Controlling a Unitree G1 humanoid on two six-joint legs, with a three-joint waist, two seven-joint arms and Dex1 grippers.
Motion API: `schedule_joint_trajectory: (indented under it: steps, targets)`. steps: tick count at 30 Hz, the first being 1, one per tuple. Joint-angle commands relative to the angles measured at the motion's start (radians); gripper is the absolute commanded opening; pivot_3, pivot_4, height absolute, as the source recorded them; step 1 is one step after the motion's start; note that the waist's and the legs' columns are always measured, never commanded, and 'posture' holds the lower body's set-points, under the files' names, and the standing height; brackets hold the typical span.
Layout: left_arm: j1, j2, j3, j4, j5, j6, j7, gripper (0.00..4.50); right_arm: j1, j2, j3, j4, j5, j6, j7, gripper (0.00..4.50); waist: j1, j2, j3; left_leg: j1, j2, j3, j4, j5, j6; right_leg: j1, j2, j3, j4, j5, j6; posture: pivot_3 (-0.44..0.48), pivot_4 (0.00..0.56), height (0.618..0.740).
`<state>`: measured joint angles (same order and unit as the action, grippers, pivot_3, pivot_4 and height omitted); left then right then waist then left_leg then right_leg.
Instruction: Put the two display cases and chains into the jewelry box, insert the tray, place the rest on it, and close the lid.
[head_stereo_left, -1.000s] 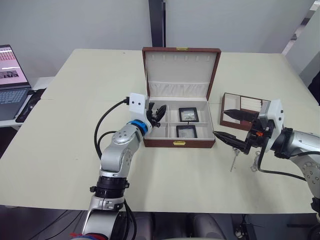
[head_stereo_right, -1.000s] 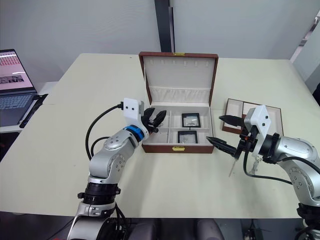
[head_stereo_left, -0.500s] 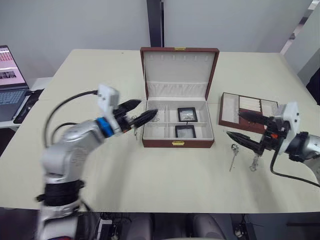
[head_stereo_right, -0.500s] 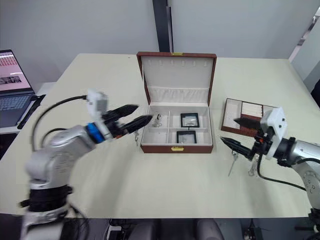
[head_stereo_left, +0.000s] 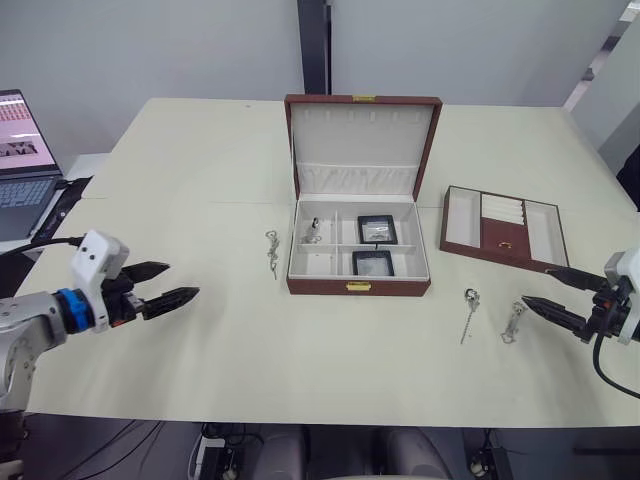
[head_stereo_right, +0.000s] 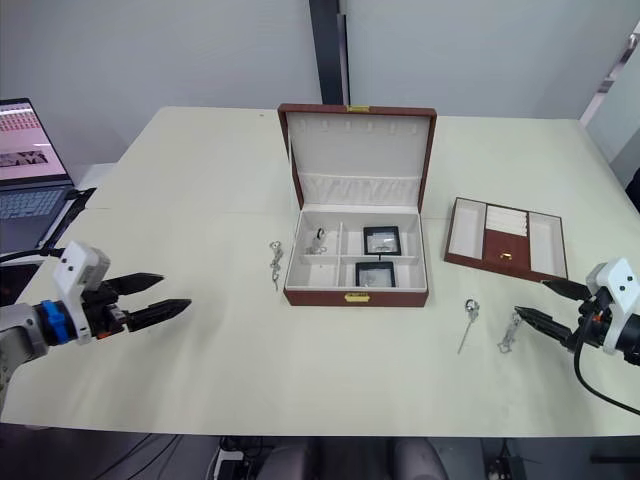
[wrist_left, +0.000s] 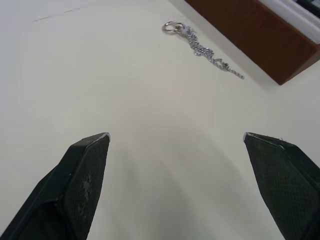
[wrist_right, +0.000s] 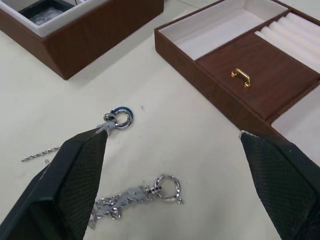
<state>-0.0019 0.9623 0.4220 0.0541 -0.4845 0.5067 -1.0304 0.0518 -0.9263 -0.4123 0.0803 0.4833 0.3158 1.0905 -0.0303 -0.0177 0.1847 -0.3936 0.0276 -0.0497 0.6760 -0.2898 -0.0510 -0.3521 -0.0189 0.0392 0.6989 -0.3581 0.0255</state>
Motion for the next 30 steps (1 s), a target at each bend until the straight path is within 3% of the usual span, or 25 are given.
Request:
schedule_joint_trajectory:
  steps: [1,14,27,30]
  targets:
    - [0.052,0.023,0.087,0.025,0.030,-0.037,0.020,4.45,0.007,-0.024,-0.035,0.051,-0.020,-0.037,0.021,4.50,-0.002,0.000,0.000,0.000,0.000,0.000,0.000,0.000,0.000,0.000,0.000,0.000,0.000,0.000,0.000,0.000,0.150,0.740]
    - [0.107,0.003,0.145,0.074,0.068,-0.095,0.061,4.45,-0.047,-0.014,0.011,0.226,-0.079,-0.120,0.056,4.50,-0.002,0.001,0.000,0.001,0.000,0.001,0.000,0.000,0.000,0.000,0.000,0.000,0.001,0.000,0.000,0.000,0.150,0.740]
    - [0.097,-0.025,0.141,0.057,0.045,-0.091,0.098,4.45,-0.078,-0.022,0.015,0.222,-0.075,-0.117,0.056,4.50,-0.002,0.001,0.000,0.001,0.000,0.001,0.000,0.000,0.000,0.000,0.000,0.000,0.001,0.000,0.000,0.000,0.150,0.740]
    - [0.078,-0.071,0.134,0.007,0.029,-0.078,0.151,4.45,-0.090,-0.010,0.030,0.119,-0.038,-0.073,0.060,4.50,-0.002,0.001,0.000,0.001,0.000,0.001,0.000,0.000,0.000,0.000,0.000,0.001,0.001,0.000,0.000,0.000,0.150,0.740]
